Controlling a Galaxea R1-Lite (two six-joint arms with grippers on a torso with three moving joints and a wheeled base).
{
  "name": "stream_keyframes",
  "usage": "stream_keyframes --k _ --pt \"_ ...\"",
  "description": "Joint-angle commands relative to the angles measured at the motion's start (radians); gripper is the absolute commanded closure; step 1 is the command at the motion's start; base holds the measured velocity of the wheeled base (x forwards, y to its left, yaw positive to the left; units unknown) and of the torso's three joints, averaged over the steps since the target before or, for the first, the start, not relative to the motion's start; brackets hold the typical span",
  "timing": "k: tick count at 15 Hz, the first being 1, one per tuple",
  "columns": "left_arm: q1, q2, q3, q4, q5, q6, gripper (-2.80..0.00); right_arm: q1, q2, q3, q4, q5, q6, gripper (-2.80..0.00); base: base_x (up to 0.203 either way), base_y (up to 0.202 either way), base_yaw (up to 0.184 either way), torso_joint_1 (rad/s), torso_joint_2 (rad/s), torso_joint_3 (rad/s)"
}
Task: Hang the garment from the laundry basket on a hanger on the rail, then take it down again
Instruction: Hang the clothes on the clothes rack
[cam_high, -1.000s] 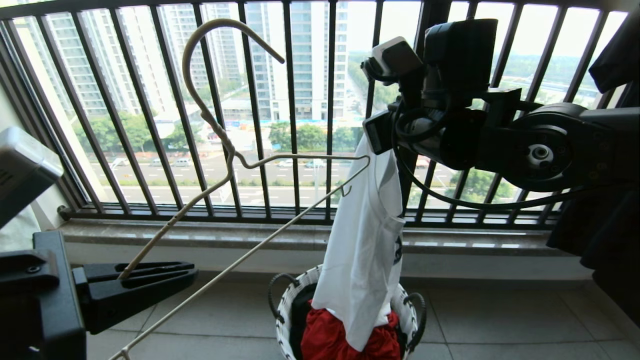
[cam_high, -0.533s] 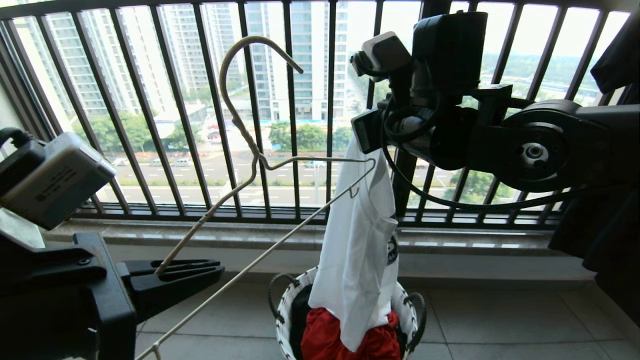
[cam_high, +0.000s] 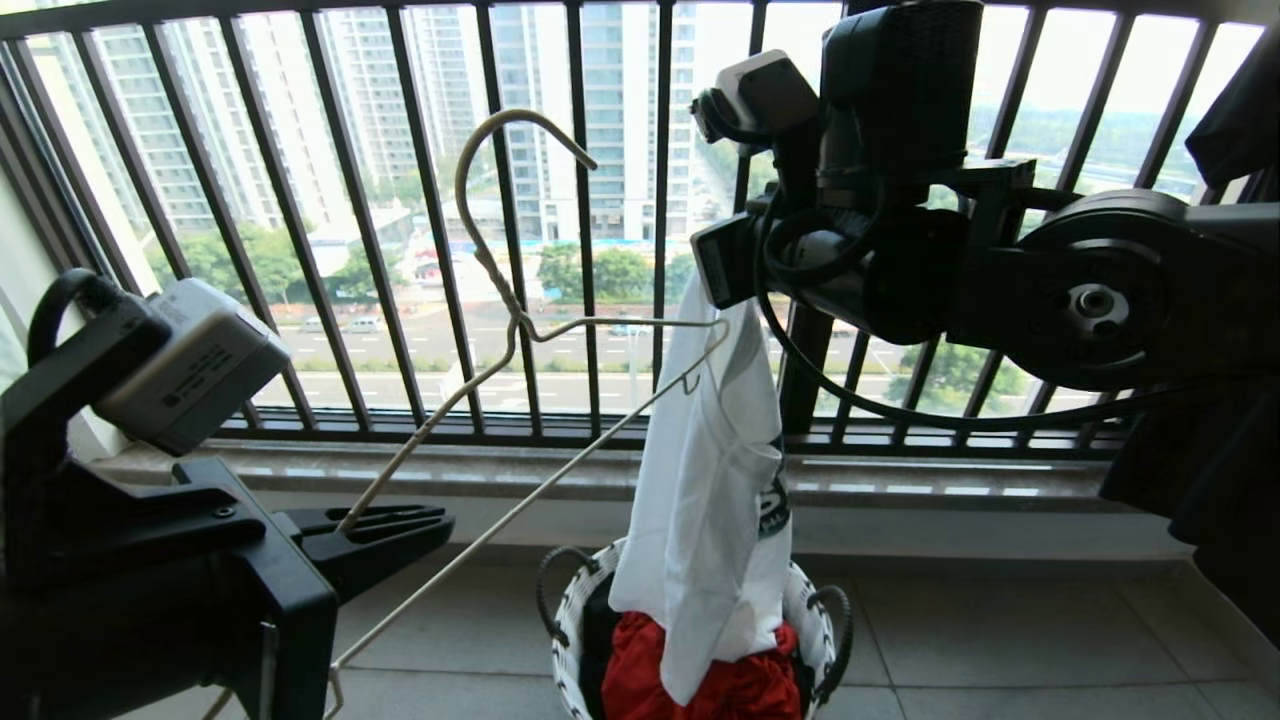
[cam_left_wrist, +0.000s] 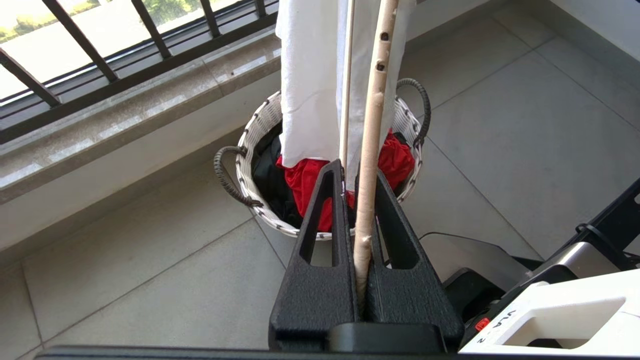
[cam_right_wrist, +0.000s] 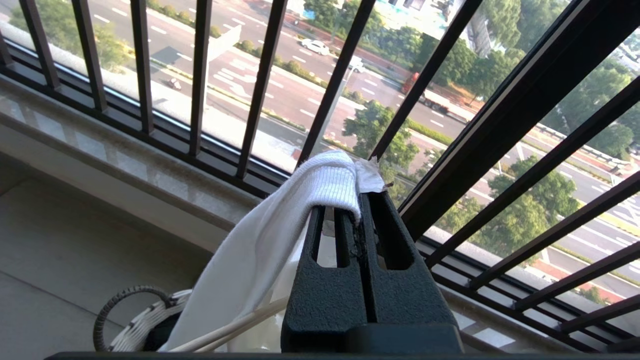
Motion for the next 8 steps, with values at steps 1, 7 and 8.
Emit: stream_keyframes --k 1,7,8 --pt "0.002 0.005 -0.002 0.001 0.018 -0.001 0.0 0.001 -0.013 0.003 0.001 -0.003 -0.002 0.0 0.0 0.0 0.0 0.0 0.0 0.0" --pt "0.004 -0.017 -0.016 0.001 0.089 0.012 0.0 0.001 -0.019 0.005 0.022 -0.024 -0.003 0.0 0.0 0.0 0.0 0.0 0.0 0.0" --pt "0.004 -0.011 -0.016 0.001 0.091 0.012 0.0 0.001 -0.025 0.005 0.026 -0.024 -0.002 0.0 0.0 0.0 0.0 0.0 0.0 0.0"
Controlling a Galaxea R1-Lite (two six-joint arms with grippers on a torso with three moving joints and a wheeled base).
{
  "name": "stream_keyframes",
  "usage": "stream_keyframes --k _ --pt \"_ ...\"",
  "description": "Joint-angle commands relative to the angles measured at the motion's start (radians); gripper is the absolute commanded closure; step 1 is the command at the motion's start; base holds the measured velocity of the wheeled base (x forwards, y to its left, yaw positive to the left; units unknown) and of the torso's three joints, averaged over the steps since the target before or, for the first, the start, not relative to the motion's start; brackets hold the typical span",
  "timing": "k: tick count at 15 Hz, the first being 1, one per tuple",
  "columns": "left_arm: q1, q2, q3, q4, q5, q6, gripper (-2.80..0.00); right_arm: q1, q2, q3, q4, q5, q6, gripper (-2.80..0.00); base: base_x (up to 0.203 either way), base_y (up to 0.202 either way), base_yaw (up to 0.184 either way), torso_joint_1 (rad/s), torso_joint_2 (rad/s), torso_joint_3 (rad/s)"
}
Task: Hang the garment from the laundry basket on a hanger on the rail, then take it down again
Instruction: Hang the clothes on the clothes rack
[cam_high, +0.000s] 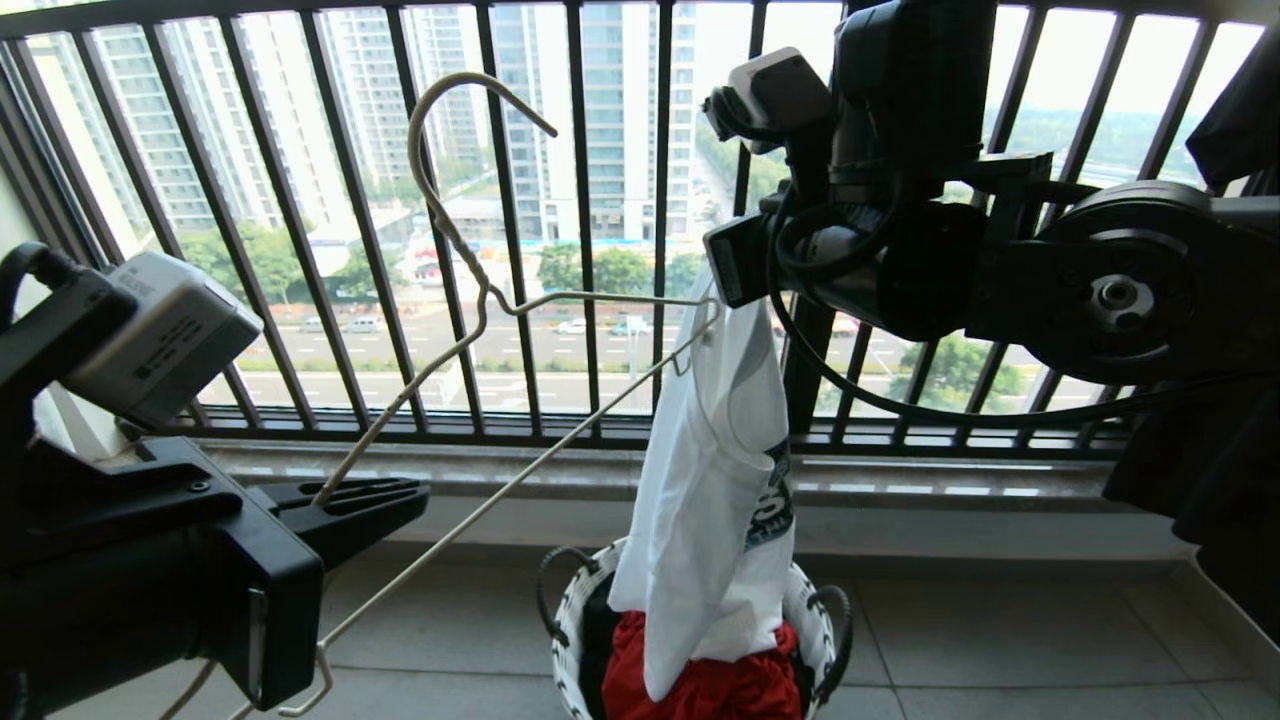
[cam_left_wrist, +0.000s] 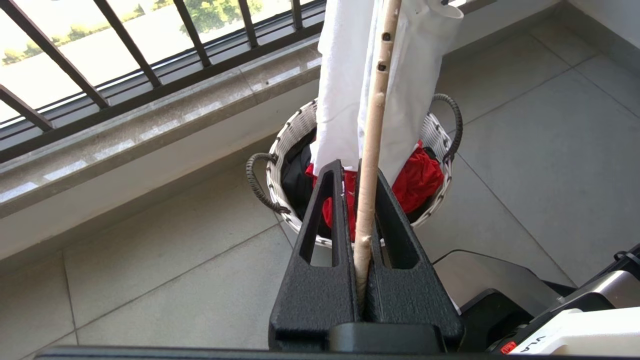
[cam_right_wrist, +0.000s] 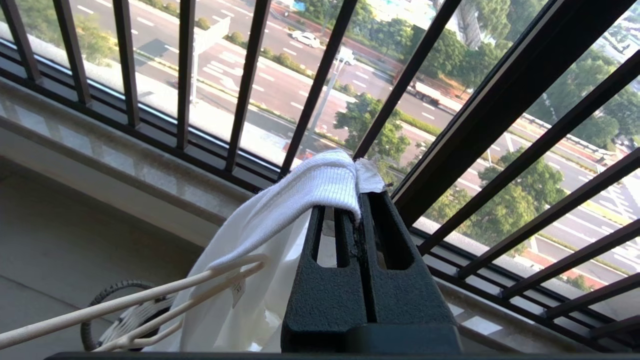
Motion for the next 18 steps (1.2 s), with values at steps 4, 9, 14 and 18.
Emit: stream_keyframes --k 4,9,14,18 --pt "-0.001 0.01 -0.002 -0.001 0.001 -0.012 0.0 0.018 -0.013 0.008 0.003 -0.002 0.0 0.0 0.0 0.0 0.0 0.0 0.0 0.0" --pt "-0.001 0.006 0.005 -0.048 -0.008 -0.018 0.0 0.026 0.006 0.002 0.001 -0.002 0.003 0.0 0.0 0.0 0.0 0.0 0.0 0.0" --pt "-0.001 0.022 0.007 -0.049 0.0 -0.018 0.0 0.034 -0.005 0.007 0.004 -0.003 0.003 0.0 0.0 0.0 0.0 0.0 0.0 0.0" --pt "-0.001 0.033 0.012 -0.05 0.0 -0.018 0.0 0.079 -0.019 0.035 0.005 -0.01 0.003 0.0 0.0 0.0 0.0 0.0 0.0 0.0"
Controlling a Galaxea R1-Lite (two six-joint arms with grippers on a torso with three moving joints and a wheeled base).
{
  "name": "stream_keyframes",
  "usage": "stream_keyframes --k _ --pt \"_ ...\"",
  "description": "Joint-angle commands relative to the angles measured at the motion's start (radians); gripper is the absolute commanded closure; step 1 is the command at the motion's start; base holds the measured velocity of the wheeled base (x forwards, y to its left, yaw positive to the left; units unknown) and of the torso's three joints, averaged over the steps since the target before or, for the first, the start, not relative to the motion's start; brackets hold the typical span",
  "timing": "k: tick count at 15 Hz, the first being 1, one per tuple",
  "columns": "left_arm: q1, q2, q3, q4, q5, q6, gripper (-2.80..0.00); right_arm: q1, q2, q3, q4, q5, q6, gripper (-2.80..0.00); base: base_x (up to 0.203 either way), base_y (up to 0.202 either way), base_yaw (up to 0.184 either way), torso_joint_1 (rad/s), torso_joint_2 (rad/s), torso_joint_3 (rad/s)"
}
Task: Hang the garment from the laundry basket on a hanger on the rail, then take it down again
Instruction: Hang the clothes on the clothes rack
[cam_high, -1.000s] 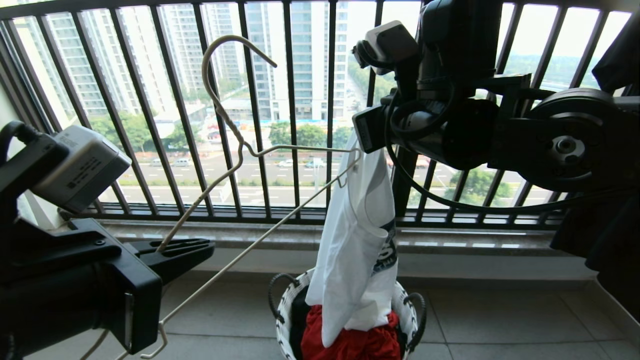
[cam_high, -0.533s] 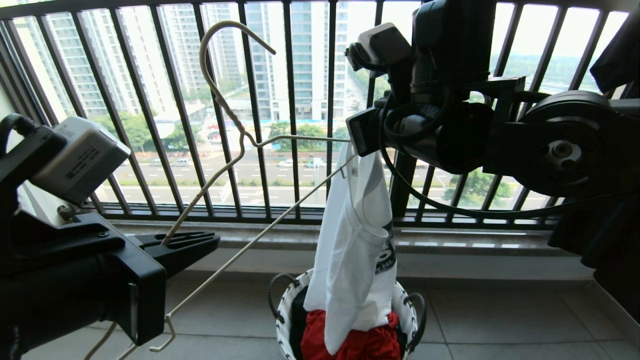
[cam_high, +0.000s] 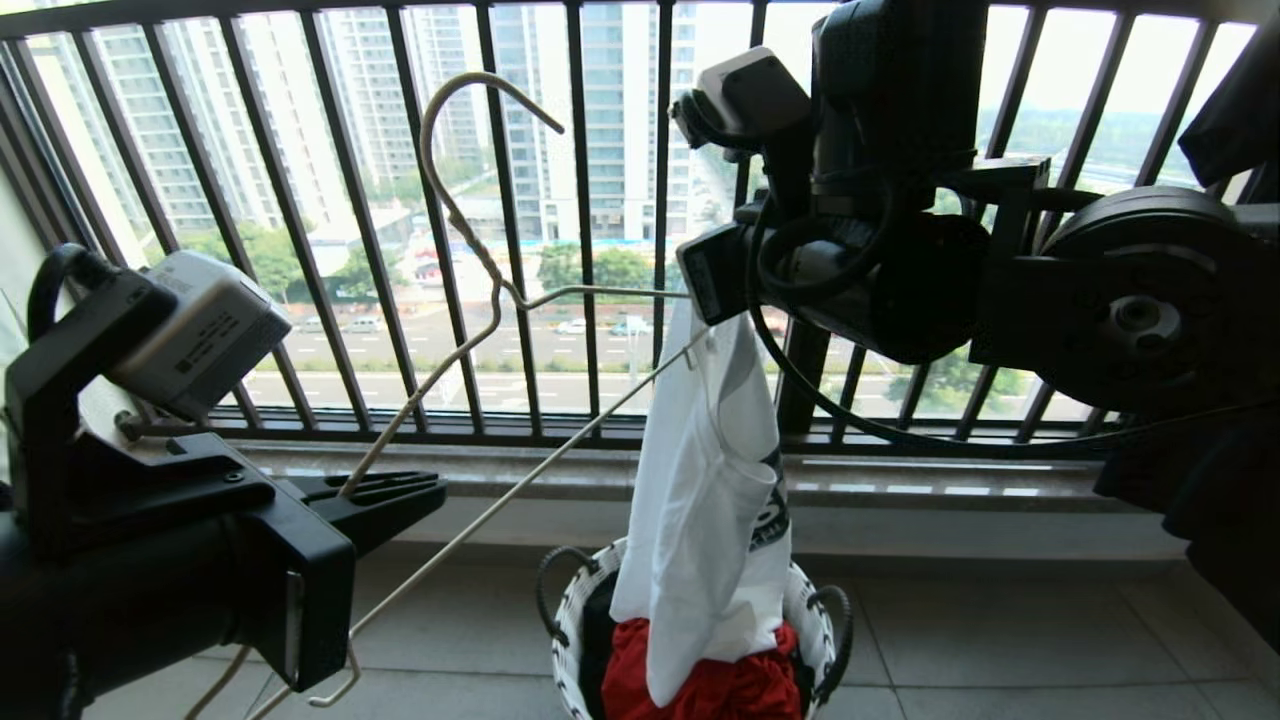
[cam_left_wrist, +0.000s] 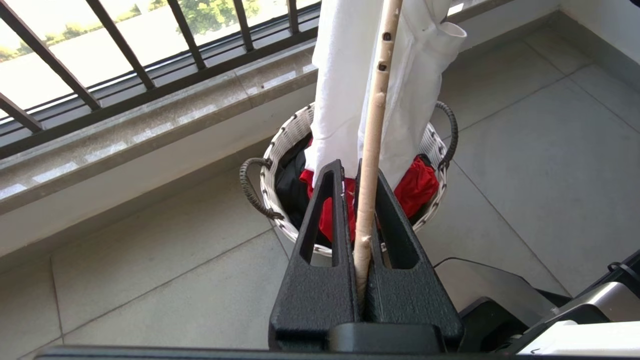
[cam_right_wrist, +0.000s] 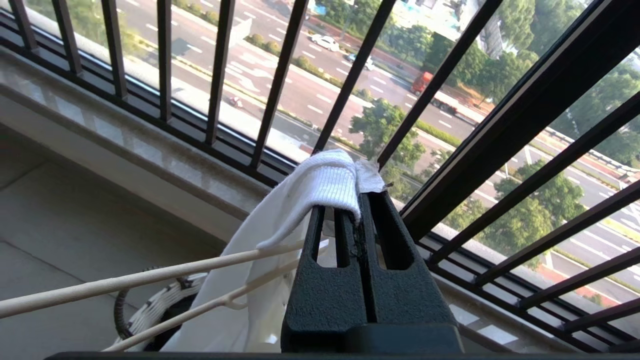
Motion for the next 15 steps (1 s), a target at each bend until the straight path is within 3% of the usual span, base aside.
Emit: stream_keyframes --k 1,6,9,15 --pt "0.0 -0.008 -0.005 0.0 0.001 -0.002 0.0 0.015 -0.001 0.017 -0.003 -0.007 -0.002 0.0 0.0 0.0 0.0 0.0 0.0 0.0" --pt "-0.002 -0.037 -0.034 0.027 -0.004 -0.002 0.0 -0.014 0.03 0.012 -0.02 -0.015 -0.004 0.0 0.0 0.0 0.0 0.0 0.0 0.0" --pt "-0.002 -0.043 -0.079 0.15 -0.006 -0.002 0.0 -0.036 0.047 -0.004 -0.034 -0.013 -0.022 0.0 0.0 0.0 0.0 0.0 0.0 0.0" --pt "-0.002 -0.056 -0.12 0.239 -0.007 -0.005 0.0 -0.045 0.071 -0.026 -0.037 -0.012 -0.025 0.0 0.0 0.0 0.0 0.0 0.0 0.0"
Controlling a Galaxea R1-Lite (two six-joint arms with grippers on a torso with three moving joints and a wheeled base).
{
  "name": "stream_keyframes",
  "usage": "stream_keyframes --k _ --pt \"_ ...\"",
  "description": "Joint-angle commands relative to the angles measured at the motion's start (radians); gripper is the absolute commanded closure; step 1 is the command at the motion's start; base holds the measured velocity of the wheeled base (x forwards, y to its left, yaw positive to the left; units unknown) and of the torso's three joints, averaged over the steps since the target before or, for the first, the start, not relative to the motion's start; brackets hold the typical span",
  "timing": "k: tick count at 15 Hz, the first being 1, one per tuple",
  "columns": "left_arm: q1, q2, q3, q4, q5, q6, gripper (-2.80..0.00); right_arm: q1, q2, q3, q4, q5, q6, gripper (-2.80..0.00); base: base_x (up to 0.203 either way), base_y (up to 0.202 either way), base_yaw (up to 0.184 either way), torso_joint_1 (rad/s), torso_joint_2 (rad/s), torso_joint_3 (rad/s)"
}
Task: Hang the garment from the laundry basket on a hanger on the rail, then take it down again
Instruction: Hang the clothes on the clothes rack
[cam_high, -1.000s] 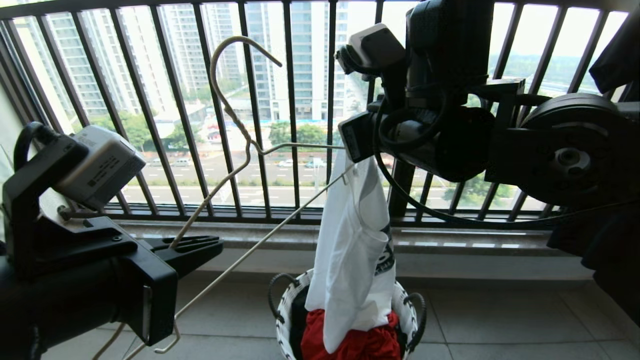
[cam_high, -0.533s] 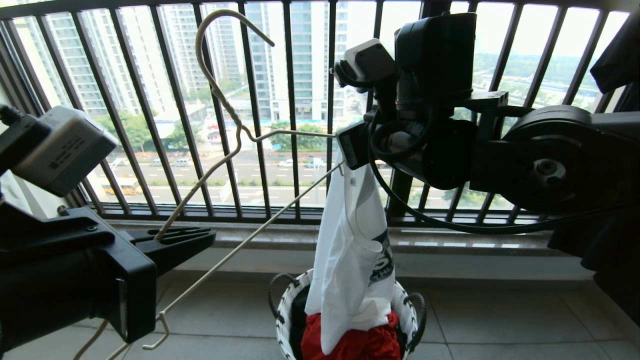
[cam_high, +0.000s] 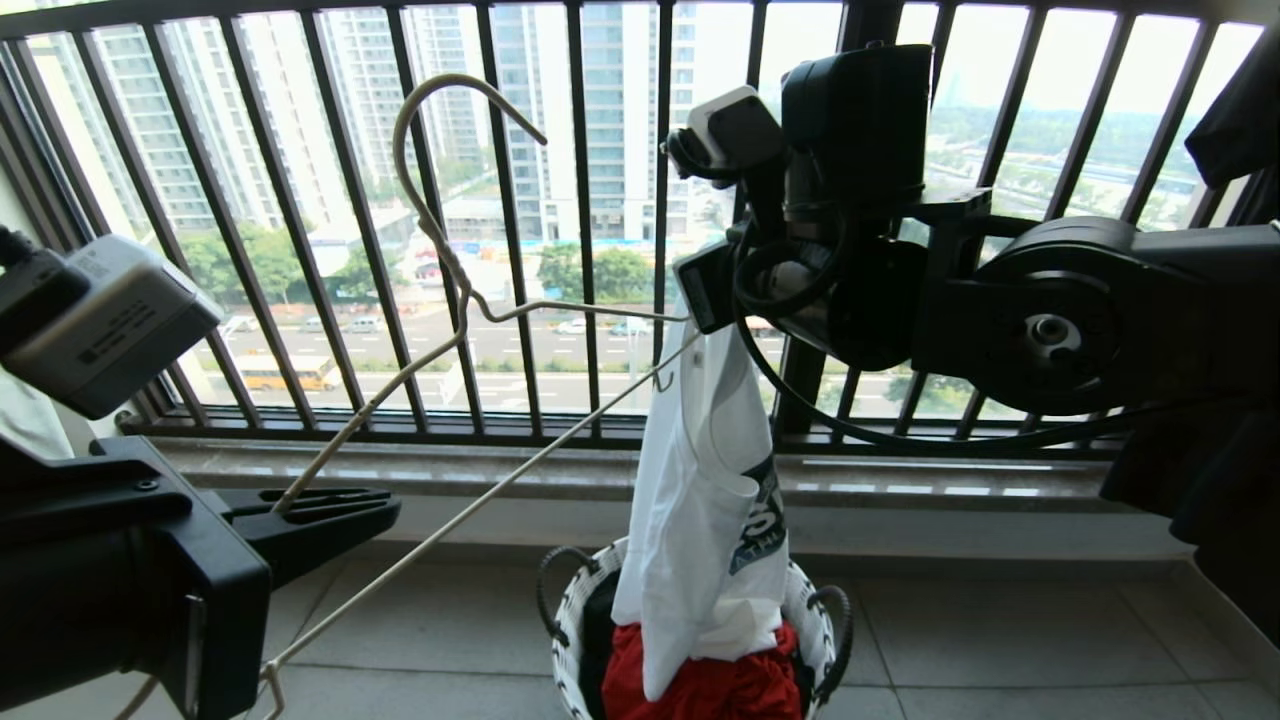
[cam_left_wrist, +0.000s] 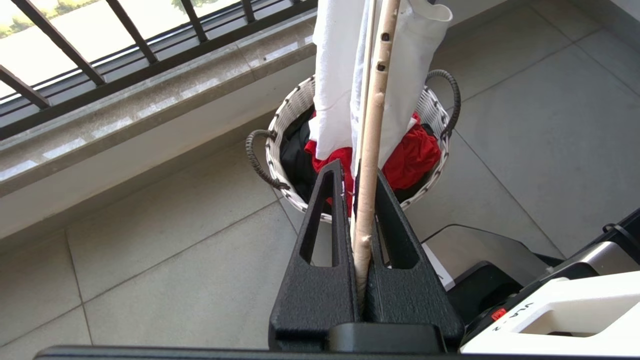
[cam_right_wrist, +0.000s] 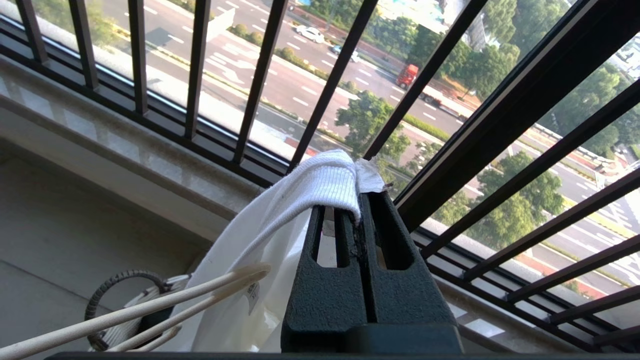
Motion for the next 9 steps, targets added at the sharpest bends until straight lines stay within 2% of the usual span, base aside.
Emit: stream_keyframes --k 1,4,9 --pt "0.0 -0.011 -0.023 0.019 0.001 -0.01 0.0 -0.008 0.015 -0.012 -0.003 -0.003 -0.005 0.0 0.0 0.0 0.0 0.0 0.0 0.0" --pt "-0.001 0.007 -0.036 0.017 0.0 -0.05 0.0 -0.008 0.021 -0.012 -0.018 -0.003 -0.003 0.0 0.0 0.0 0.0 0.0 0.0 0.0" --pt "-0.003 0.012 -0.041 0.019 -0.002 -0.062 0.0 -0.008 0.036 -0.021 -0.027 -0.003 -0.003 0.0 0.0 0.0 0.0 0.0 0.0 0.0"
